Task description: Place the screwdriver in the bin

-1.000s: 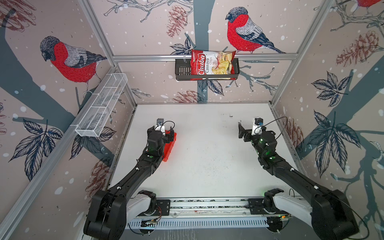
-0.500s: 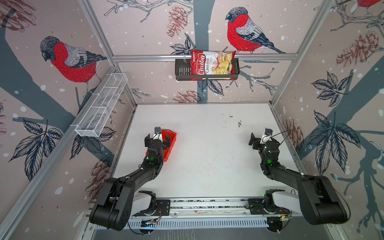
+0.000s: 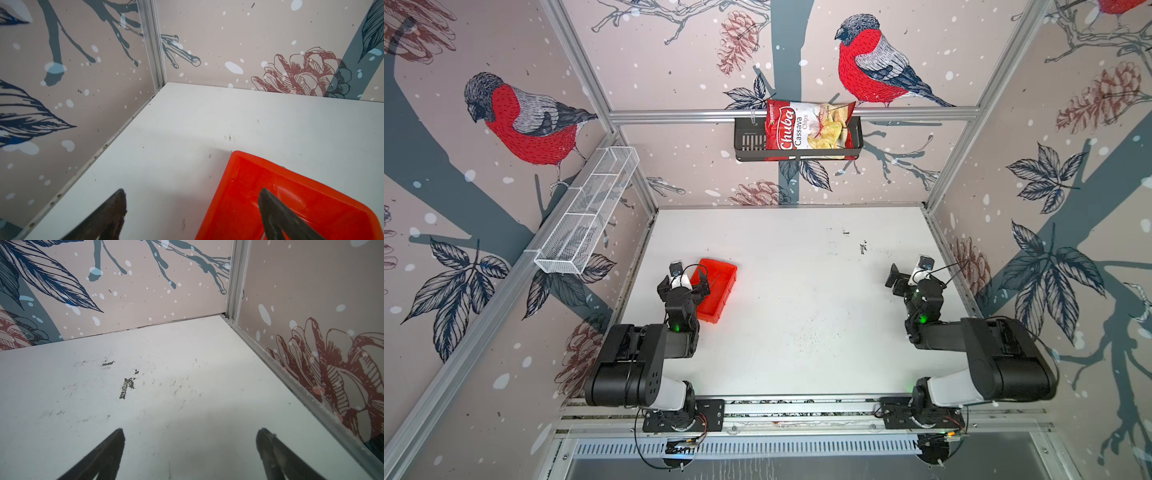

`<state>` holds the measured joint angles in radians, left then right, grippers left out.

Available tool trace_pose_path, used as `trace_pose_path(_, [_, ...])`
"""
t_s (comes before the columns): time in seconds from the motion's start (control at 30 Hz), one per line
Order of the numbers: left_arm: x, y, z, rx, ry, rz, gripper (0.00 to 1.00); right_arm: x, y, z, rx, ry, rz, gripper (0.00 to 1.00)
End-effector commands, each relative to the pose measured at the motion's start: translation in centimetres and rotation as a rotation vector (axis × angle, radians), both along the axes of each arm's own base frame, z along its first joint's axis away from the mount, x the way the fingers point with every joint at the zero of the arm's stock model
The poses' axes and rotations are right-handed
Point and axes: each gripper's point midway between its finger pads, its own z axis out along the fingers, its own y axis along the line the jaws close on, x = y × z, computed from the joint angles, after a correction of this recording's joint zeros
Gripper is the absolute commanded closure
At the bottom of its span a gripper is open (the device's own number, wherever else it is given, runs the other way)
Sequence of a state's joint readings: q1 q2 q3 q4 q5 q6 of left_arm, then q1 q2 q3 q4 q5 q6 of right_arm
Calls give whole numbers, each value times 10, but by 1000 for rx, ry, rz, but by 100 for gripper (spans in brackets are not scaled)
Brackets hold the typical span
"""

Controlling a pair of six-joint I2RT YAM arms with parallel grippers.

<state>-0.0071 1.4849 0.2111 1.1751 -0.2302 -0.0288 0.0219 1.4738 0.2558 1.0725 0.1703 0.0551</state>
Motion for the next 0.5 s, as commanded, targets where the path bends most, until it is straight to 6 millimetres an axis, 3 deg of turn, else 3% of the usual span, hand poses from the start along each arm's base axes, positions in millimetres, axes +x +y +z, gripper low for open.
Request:
trace_pose_path(0.0, [8,-18,16,-33,-101,-113,2,5,3,13,29,-65,21,0])
trace_pose_path(0.47, [11,-22,15,-15,-92,-137,3,5,2,12,37,-61,23,0])
